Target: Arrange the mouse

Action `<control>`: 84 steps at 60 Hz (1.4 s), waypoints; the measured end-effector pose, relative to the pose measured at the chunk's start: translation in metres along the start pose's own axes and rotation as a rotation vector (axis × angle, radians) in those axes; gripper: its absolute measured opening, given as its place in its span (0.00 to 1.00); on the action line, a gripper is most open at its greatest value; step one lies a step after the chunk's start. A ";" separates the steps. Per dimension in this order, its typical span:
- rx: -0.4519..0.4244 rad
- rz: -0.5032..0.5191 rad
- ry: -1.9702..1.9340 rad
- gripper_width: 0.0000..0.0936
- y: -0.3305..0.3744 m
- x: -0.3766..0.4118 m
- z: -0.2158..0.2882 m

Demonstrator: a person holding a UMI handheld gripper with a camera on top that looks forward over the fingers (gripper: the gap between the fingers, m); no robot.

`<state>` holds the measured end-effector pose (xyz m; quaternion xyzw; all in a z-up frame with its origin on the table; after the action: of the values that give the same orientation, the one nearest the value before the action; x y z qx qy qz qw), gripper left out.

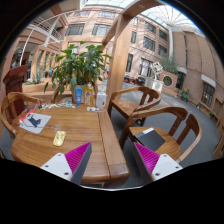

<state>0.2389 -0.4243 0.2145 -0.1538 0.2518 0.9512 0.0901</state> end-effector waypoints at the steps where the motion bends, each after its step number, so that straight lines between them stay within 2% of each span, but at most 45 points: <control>1: 0.008 0.001 0.001 0.91 0.001 0.001 -0.002; 9: 0.082 0.029 -0.003 0.91 -0.009 0.023 -0.031; 21: 0.181 0.187 -0.007 0.92 -0.043 0.109 -0.068; 32: 0.148 0.293 0.002 0.92 -0.083 0.195 -0.048; 40: 0.119 0.305 0.001 0.92 -0.130 0.236 -0.021; 47: 0.129 0.312 -0.018 0.91 -0.166 0.258 -0.004; 53: 0.137 0.309 -0.027 0.87 -0.190 0.269 0.008; 58: 0.140 0.282 -0.011 0.77 -0.201 0.273 0.012; 63: 0.128 0.266 -0.012 0.50 -0.206 0.275 0.015; 76: 0.095 0.223 0.007 0.38 -0.206 0.277 0.015; 84: 0.099 0.211 0.024 0.38 -0.205 0.279 0.020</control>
<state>0.0238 -0.2121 0.0437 -0.1331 0.3144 0.9399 -0.0060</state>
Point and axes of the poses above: the point between the fingertips, and its own axes, seen from behind it with the camera up: x to the left, z up, y backward, against the way the camera looks, the point moved 9 cm from there along y, backward, against the way the camera looks, and after that the axes turned 12 degrees about y, right-handed, at the moved point
